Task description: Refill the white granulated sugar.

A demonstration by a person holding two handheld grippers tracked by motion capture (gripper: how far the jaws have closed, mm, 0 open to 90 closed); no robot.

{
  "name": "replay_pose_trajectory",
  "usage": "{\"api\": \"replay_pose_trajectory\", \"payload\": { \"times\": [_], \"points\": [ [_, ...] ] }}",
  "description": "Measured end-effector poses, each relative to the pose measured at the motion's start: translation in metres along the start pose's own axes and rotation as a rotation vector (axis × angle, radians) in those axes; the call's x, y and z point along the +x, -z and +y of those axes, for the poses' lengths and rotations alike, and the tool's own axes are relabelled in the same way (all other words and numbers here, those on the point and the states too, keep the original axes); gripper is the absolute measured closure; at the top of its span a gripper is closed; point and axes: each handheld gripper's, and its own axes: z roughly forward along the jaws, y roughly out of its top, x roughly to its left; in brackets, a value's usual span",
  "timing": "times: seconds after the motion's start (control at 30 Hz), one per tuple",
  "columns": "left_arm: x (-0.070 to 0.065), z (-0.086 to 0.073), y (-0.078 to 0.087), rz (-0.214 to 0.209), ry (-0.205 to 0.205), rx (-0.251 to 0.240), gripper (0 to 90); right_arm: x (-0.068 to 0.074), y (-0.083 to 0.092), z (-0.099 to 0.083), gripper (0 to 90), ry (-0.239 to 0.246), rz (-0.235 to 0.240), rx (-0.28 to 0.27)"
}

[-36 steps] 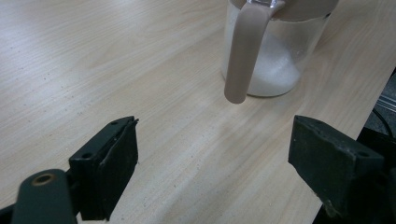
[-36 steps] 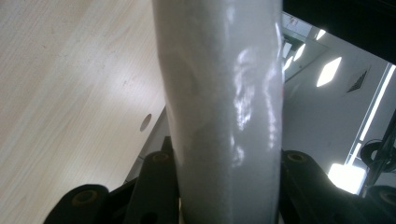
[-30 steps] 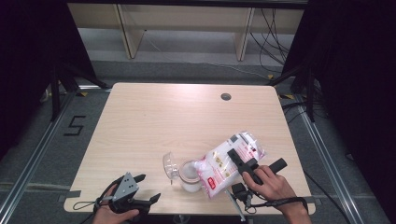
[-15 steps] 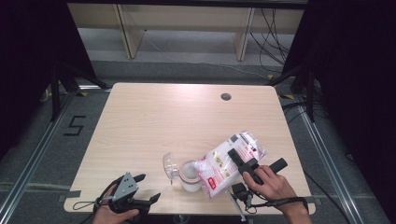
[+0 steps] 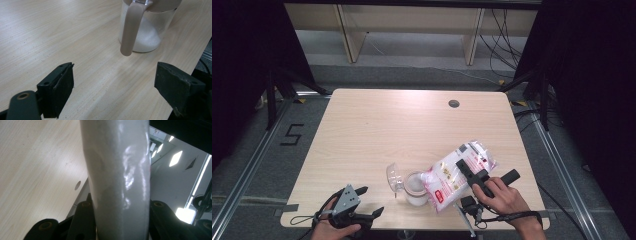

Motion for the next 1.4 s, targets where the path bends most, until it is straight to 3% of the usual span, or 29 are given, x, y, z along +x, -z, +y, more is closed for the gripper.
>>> {"api": "replay_pose_trajectory", "payload": {
  "times": [0.87, 1.07, 1.13, 1.23, 1.4],
  "points": [
    [0.0002, 0.0001, 0.0004, 0.001, -0.003, 0.001, 15.5, 0.0028, -0.0006, -0.0004, 70.4, -0.032, 0.006, -0.003],
    [0.0001, 0.0002, 0.0006, -0.001, -0.002, 0.001, 15.5, 0.0072, -0.0049, 0.0024, 70.6, -0.041, 0.024, 0.010],
    [0.0002, 0.0002, 0.0004, 0.001, -0.002, -0.002, 15.5, 0.0067, -0.0071, 0.0030, 70.7, -0.016, 0.035, -0.002],
    [0.0003, 0.0002, 0.0004, -0.003, -0.002, 0.001, 15.5, 0.0086, -0.0065, 0.0032, 70.7, -0.040, 0.036, 0.014],
    [0.0001, 0.0000, 0.0001, 0.001, 0.000, -0.009, 15.6, 0.0082, -0.0078, 0.0041, 70.8, -0.031, 0.042, 0.020]
  ]
}}
